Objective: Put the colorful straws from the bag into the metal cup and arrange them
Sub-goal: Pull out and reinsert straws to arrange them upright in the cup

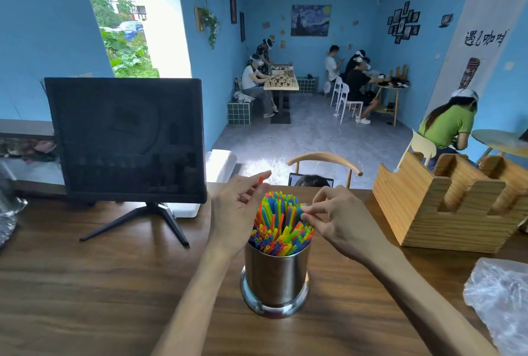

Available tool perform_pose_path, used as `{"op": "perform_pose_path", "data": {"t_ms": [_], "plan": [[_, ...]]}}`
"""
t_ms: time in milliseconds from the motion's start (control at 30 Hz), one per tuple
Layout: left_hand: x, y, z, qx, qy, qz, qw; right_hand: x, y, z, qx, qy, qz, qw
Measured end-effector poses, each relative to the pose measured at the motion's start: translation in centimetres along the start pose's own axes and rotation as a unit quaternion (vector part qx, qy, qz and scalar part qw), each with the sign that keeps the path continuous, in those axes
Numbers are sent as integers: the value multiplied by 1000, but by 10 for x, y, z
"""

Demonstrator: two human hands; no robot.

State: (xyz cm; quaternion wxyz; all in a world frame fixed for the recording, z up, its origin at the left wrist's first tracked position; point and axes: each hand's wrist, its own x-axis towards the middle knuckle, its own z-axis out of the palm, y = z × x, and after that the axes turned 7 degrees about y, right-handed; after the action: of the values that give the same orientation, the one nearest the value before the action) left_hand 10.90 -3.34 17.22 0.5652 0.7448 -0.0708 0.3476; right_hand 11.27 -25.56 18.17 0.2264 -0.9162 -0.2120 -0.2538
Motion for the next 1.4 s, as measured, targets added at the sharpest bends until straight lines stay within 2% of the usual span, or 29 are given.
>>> {"op": "perform_pose_path", "data": {"t_ms": [100,200,433,633,800,933,1033,1133,1267,1333,1400], "plan": [[-1,-5,3,14,-14,1,1000,1,4,-8,66,-41,-22,997],[-3,-7,5,27,-23,-3,999,2,3,-9,67,-47,-26,996],[-4,-7,6,43,-34,-8,998,6,0,-10,116,-42,38,992],[-3,-8,6,50,-53,-21,997,11,2,-13,119,-93,78,986],[-2,-8,4,72,-76,-32,994,13,6,-16,195,-158,117,961],[-2,-9,3,76,-88,-25,993,15,6,-19,258,-158,131,944],[-1,-9,1,85,-99,-30,991,15,4,-18,310,-121,145,932],[0,-8,-2,98,-138,-38,985,16,3,-21,341,-112,147,922],[5,-2,-8,119,-224,-42,966,24,1,-29,405,-157,176,883],[6,5,-11,105,-258,-48,959,29,-1,-33,404,-164,179,882],[6,13,-12,97,-275,-48,956,36,-3,-37,398,-136,176,890]]}}
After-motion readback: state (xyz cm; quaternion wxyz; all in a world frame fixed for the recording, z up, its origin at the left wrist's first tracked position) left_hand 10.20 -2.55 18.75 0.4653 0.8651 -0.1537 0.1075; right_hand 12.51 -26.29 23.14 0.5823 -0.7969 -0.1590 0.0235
